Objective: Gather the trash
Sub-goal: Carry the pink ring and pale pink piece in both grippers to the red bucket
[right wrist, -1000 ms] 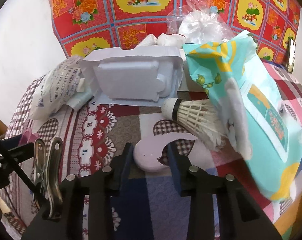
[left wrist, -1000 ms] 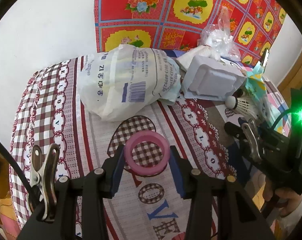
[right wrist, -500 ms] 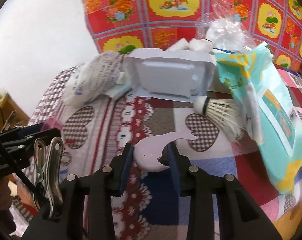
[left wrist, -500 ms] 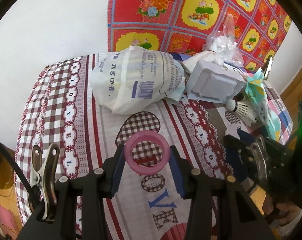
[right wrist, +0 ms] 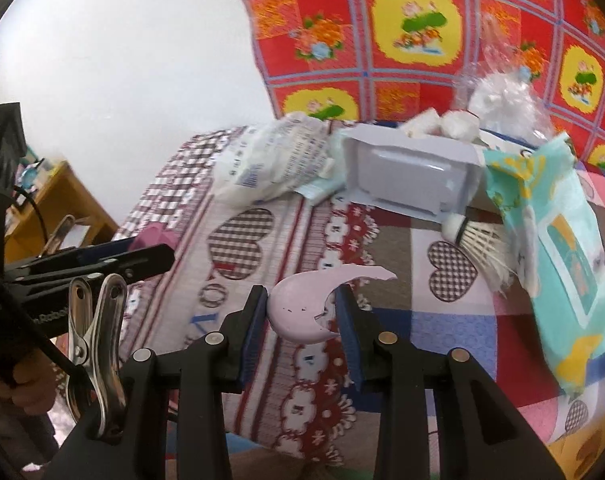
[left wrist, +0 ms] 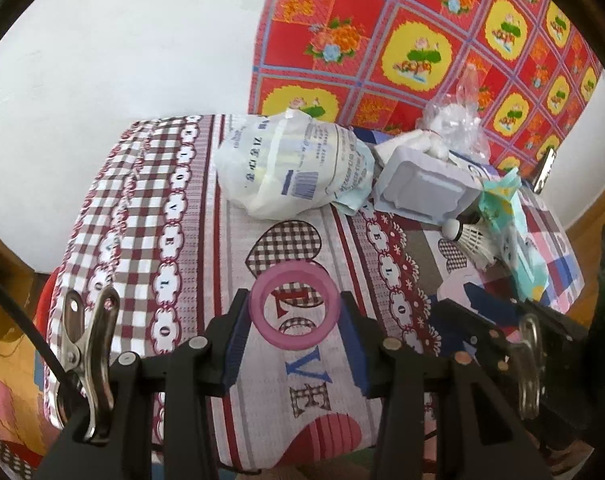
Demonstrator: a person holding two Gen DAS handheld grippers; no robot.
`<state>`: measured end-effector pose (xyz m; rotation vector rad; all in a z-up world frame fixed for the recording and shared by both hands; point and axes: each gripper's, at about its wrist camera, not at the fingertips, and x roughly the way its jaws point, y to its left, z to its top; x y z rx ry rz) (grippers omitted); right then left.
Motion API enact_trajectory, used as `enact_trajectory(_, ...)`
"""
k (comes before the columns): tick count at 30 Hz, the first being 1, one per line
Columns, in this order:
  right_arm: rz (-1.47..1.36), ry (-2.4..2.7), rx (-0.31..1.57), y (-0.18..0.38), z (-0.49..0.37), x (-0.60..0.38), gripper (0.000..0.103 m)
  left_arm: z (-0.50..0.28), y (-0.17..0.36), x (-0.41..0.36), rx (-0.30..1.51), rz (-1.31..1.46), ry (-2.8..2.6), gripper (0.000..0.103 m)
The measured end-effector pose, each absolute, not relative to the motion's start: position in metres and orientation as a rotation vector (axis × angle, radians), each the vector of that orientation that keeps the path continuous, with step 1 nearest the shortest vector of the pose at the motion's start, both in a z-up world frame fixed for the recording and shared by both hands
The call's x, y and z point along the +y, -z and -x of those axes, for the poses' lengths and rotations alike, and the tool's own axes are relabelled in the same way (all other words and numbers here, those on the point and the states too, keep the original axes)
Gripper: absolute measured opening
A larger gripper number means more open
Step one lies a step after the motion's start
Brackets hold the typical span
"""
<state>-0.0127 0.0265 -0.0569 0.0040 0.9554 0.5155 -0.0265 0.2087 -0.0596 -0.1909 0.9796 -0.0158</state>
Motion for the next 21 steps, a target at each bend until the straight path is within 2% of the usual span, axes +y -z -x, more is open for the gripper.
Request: enact_trajectory(21,0.057,-0.692,0.892,0.019,0.033,0.092,0.036,0.077,0.037,0.233,0.890,0.246,-0.067,0.045)
